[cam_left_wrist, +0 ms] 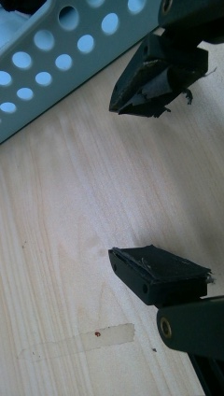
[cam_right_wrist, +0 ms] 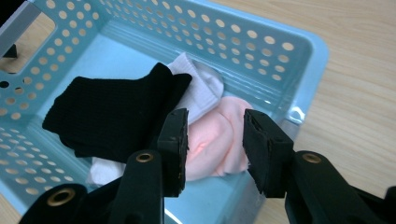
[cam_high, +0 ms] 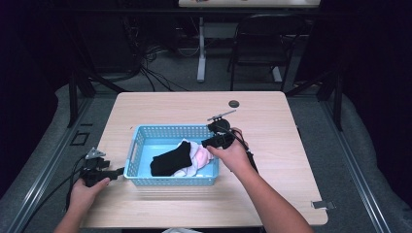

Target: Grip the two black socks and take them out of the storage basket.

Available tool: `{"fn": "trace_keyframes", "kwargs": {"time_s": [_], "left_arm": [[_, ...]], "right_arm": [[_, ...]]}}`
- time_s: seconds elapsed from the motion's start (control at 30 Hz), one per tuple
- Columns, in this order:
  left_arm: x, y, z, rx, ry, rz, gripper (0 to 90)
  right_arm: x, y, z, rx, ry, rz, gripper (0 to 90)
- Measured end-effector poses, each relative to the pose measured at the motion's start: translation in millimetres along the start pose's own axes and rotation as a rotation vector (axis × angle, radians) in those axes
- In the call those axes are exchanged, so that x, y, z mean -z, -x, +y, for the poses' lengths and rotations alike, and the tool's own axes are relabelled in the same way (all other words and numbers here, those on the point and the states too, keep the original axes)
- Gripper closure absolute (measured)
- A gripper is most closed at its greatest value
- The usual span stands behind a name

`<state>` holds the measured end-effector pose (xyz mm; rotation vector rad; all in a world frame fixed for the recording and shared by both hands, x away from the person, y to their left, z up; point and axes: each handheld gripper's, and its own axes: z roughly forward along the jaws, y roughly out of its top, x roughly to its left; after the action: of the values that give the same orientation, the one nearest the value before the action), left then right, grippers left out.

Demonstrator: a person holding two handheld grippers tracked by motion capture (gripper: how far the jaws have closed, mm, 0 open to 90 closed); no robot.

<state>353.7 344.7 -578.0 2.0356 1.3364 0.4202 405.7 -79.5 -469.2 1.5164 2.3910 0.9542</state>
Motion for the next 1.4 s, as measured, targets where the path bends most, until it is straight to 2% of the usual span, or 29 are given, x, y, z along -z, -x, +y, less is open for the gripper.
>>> {"fn": "trace_keyframes", "kwargs": {"time_s": [0.27,0.37,0.47,0.53,0.67,0.77,0.8,0.9,0.97,1.03,1.07,1.17,1.27,1.37,1.4], "left_arm": [[0.1,0.2,0.1,-0.001,0.0,0.0,24.5],[0.0,0.4,0.2,-0.002,0.0,-0.001,24.5],[0.0,0.4,0.2,-0.001,0.0,-0.001,24.5],[0.0,0.3,0.3,-0.001,0.0,-0.001,24.5],[-0.1,0.3,0.4,-0.003,0.002,-0.002,24.5],[0.0,0.3,0.4,-0.002,0.001,-0.003,24.5],[0.0,0.3,0.4,-0.003,0.002,-0.003,24.5],[0.1,0.2,0.5,-0.002,0.003,-0.004,24.5],[0.0,0.2,0.5,-0.002,0.004,-0.002,24.5],[0.0,0.2,0.5,-0.002,0.004,-0.002,24.5],[-0.1,0.3,0.5,-0.003,0.004,-0.002,24.5],[-0.1,0.4,0.6,-0.003,0.002,-0.005,24.5],[0.0,0.5,0.7,-0.004,0.002,-0.004,24.5],[-0.1,0.6,0.6,-0.003,0.0,-0.005,24.5],[-0.1,0.5,0.7,-0.005,0.001,-0.005,24.5]], "right_arm": [[-21.4,-13.7,8.8,-0.012,-0.037,0.019,60.7],[-32.3,-20.3,10.6,-0.004,-0.068,0.025,60.7],[-42.8,-25.2,11.2,-0.003,-0.071,0.022,61.2],[-47.4,-28.3,12.8,-0.002,-0.096,0.035,61.3],[-57.5,-35.9,15.6,0.003,-0.113,0.036,61.4],[-66.0,-39.3,16.4,-0.018,-0.104,0.039,61.4],[-67.6,-38.7,17.3,-0.008,-0.123,0.04,61.4],[-74.5,-40.0,17.7,-0.022,-0.135,0.026,62.4],[-77.1,-40.6,18.1,-0.035,-0.14,0.036,64.2],[-79.0,-41.6,18.6,-0.029,-0.146,0.048,66.6],[-80.1,-42.8,18.1,-0.02,-0.135,0.049,68.9],[-79.7,-46.9,18.0,-0.011,-0.147,0.041,77.1],[-78.7,-51.1,17.4,0.006,-0.119,0.039,84.5],[-75.8,-55.3,17.0,0.004,-0.093,0.045,85.9],[-72.8,-55.7,18.0,0.018,-0.1,0.049,86.0]]}}
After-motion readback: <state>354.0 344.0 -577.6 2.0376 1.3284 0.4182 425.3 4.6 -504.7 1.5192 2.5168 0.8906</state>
